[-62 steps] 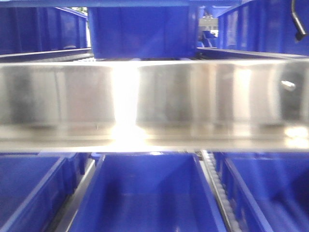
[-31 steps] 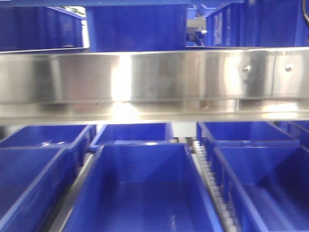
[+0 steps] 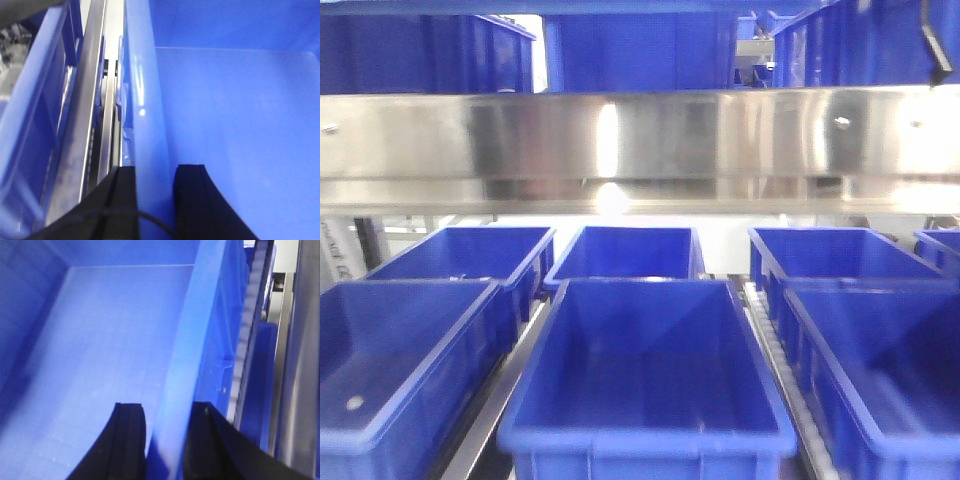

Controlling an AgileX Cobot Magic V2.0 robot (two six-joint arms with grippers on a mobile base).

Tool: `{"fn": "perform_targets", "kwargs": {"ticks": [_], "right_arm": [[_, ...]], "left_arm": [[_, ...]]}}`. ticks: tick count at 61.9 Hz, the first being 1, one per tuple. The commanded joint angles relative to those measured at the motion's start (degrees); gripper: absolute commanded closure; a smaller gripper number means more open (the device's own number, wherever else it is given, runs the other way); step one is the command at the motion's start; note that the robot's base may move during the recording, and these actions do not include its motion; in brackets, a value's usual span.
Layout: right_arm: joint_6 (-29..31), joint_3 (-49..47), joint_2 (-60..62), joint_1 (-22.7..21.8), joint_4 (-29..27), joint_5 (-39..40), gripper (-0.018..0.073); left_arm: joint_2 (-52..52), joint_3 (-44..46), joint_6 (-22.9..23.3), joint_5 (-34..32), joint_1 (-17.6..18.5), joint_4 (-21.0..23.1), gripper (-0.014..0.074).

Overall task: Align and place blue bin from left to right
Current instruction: 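Drive backward away from the rack holding the bin in both grippers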

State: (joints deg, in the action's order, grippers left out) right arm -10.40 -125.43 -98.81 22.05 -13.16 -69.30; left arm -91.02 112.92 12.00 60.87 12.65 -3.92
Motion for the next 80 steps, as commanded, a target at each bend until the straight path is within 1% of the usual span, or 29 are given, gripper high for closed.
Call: {"fn": "perform_targets", "kwargs": {"ticks": [1,80], "right_arm": [[2.4,-0.9,1.2,0.9,-6.1,5.5,0.0619],[2.4,-0.9,1.2,0.9,-6.1,5.5,0.0619]], "left_arm": [[1.0,1.0,0.0,-8.4,0.7,4.6,0.0571],[1.0,1.0,0.0,-8.4,0.7,4.6,0.0571]]}}
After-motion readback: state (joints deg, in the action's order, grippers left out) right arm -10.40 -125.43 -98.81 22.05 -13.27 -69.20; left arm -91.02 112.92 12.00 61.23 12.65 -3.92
